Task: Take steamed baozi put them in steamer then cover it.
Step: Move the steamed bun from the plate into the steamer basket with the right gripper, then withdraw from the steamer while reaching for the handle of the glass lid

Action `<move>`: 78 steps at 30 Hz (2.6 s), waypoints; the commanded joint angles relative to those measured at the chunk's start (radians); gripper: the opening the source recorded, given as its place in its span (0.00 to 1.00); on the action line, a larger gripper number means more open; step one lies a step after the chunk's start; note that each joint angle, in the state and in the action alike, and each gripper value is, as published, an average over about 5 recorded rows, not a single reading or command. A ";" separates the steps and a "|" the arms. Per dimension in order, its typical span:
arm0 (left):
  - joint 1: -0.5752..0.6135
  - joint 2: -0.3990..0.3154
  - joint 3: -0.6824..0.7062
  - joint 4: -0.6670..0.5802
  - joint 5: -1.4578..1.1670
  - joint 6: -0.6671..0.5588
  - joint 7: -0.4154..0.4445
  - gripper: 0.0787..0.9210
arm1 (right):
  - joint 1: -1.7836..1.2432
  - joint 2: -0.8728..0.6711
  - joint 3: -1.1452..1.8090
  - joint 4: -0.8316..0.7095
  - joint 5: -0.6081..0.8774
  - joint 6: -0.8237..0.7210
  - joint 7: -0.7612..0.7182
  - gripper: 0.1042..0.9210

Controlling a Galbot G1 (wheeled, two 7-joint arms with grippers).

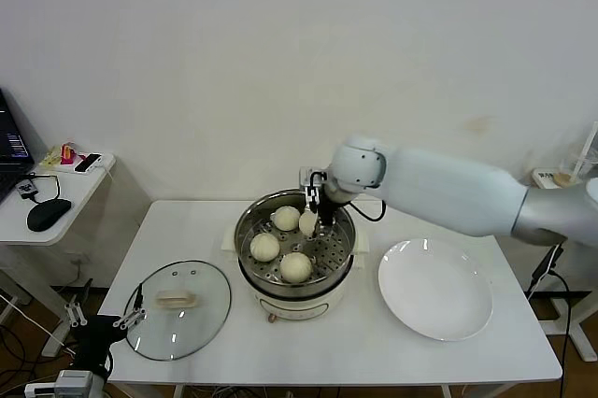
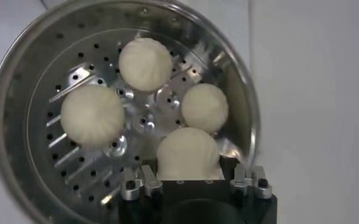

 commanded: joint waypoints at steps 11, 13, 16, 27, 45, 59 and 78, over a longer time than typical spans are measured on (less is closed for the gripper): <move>-0.001 0.001 -0.004 0.003 -0.004 0.000 0.000 0.88 | -0.031 0.010 -0.011 0.003 -0.017 -0.033 0.004 0.65; 0.000 0.002 -0.004 0.003 -0.004 0.000 0.000 0.88 | -0.023 -0.002 -0.007 0.018 -0.017 -0.033 0.003 0.68; -0.001 0.002 -0.004 0.002 -0.004 0.000 0.000 0.88 | -0.002 -0.029 0.000 0.043 -0.016 -0.033 0.001 0.76; -0.008 0.006 -0.003 0.001 -0.007 -0.001 0.000 0.88 | -0.015 -0.291 0.153 0.333 0.067 -0.029 0.211 0.88; -0.044 -0.019 0.065 0.037 0.027 -0.048 -0.017 0.88 | -1.560 -0.245 1.627 0.527 -0.225 0.699 0.748 0.88; -0.073 0.040 0.075 0.166 0.752 -0.101 -0.099 0.88 | -1.933 0.256 2.072 0.515 -0.238 0.933 0.561 0.88; -0.050 0.065 0.093 0.288 1.432 -0.142 -0.098 0.88 | -2.035 0.311 2.137 0.510 -0.226 0.903 0.591 0.88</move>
